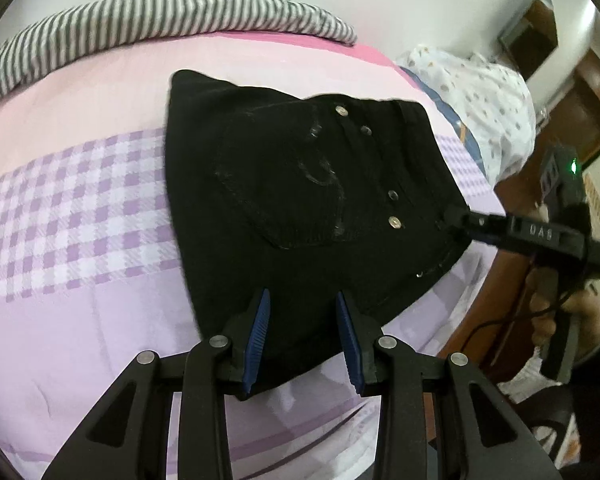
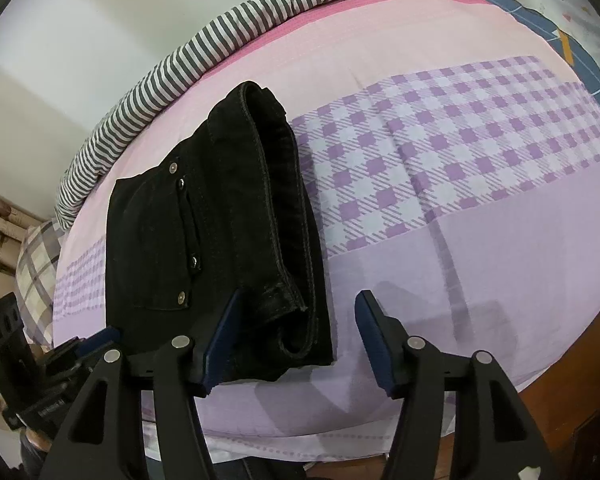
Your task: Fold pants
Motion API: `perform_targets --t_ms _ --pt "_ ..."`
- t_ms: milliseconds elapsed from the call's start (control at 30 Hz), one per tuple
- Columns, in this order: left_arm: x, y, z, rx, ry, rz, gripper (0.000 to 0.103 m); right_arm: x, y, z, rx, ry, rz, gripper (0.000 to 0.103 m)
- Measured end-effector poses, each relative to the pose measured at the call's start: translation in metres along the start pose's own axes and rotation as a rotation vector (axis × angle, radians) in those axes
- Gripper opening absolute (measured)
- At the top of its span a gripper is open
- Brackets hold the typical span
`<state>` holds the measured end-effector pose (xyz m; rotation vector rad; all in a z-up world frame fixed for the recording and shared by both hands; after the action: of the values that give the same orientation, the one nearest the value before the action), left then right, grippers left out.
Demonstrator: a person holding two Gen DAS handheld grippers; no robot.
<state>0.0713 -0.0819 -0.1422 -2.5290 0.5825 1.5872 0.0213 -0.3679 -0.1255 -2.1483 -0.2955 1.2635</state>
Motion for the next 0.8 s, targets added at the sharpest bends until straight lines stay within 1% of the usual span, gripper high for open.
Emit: perform_targets --t_ms 100,233,267,300,333,367,467,667,733,767,800 --pt "-0.003 -0.008 0.001 -0.020 0.001 0.002 0.036 -0.002 -0.002 -0.001 0.005 -0.001 -0.004 0.055" --pt "-0.007 -0.008 0.006 -0.004 0.006 -0.001 0.036 -0.020 -0.007 -0.003 0.035 0.049 -0.054 0.056" --pt "-0.007 -0.008 0.007 0.000 0.006 -0.003 0.036 -0.024 -0.006 -0.003 0.053 0.059 -0.072 0.053" --pt "-0.006 -0.008 0.007 0.004 0.006 -0.004 0.036 -0.028 -0.006 -0.002 0.074 0.066 -0.097 0.046" --pt "-0.007 -0.008 0.008 0.007 0.006 -0.006 0.036 -0.031 -0.006 -0.001 0.100 0.067 -0.137 0.043" --pt "-0.006 -0.006 0.007 0.009 0.007 -0.007 0.036 -0.033 -0.005 0.001 0.124 0.063 -0.165 0.038" --pt "-0.006 -0.006 0.008 0.005 0.006 -0.006 0.036 -0.034 -0.005 0.006 0.191 0.060 -0.232 0.033" --pt "-0.005 -0.003 0.010 0.010 0.007 -0.012 0.037 -0.030 -0.016 0.007 0.188 0.071 -0.245 0.029" --pt "-0.004 -0.001 0.010 0.011 0.007 -0.016 0.037 -0.040 -0.021 0.003 0.173 0.117 -0.241 0.029" --pt "-0.003 0.000 0.010 0.010 0.007 -0.016 0.037 -0.042 -0.023 0.002 0.173 0.118 -0.254 0.029" --pt "-0.003 0.000 0.010 0.009 0.005 -0.015 0.038 -0.041 -0.024 0.001 0.183 0.099 -0.272 0.029"
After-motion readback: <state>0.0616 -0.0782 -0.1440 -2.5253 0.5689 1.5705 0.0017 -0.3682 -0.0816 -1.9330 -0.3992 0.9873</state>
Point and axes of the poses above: each gripper's, at about its wrist camera, not at the fingertips, and x roughly the way its jaws point, y to its right, z to its underside, the point moved 4 cm from there along x, roughly the way its jaws point, and after that the axes turned 15 degrees about -z, right-handed, at the moved point
